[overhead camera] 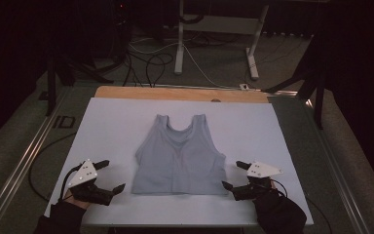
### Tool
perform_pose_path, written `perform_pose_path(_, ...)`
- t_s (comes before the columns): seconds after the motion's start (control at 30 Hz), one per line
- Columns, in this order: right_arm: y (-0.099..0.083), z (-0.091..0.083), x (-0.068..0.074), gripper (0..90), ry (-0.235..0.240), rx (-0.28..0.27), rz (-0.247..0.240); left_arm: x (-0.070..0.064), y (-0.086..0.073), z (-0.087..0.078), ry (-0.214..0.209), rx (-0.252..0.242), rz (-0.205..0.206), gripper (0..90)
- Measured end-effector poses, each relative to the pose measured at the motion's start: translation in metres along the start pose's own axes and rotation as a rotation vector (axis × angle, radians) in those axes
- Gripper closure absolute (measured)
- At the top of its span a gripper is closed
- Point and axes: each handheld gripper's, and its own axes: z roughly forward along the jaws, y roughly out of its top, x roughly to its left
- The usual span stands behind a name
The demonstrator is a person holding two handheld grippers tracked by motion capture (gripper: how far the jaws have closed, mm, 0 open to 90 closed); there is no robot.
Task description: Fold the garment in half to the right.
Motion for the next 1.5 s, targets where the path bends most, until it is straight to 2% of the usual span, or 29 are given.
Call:
perform_pose_path(0.33, 0.001, 0.0, 0.001, 8.9, 0.0, 0.0, -0.009, 0.0, 0.002, -0.001, -0.007, -0.018, 0.009, 0.4)
perform_pose_path(0.47, 0.002, -0.001, 0.001, 9.0, 0.01, -0.007, -0.002, 0.0, 0.004, 0.0, -0.015, -0.021, 0.002, 0.4)
perform_pose_path(0.57, 0.003, -0.003, 0.0, 8.9, 0.015, -0.018, 0.012, -0.002, 0.005, 0.001, -0.021, -0.019, 0.014, 0.4)
perform_pose_path(0.83, 0.006, -0.003, 0.004, 9.0, 0.01, 0.017, 0.007, -0.003, 0.01, 0.001, -0.032, -0.023, 0.022, 0.4)
perform_pose_path(0.97, 0.011, -0.002, 0.006, 9.0, 0.03, 0.02, 0.018, -0.006, 0.014, 0.001, -0.041, -0.02, 0.03, 0.4)
perform_pose_path(1.2, 0.032, -0.009, 0.007, 9.0, 0.046, -0.02, 0.026, -0.016, 0.026, 0.001, -0.075, -0.031, 0.055, 0.4)
perform_pose_path(1.5, 0.068, -0.009, 0.001, 9.0, 0.045, -0.059, -0.02, -0.025, 0.041, 0.001, -0.094, -0.01, 0.089, 0.4)
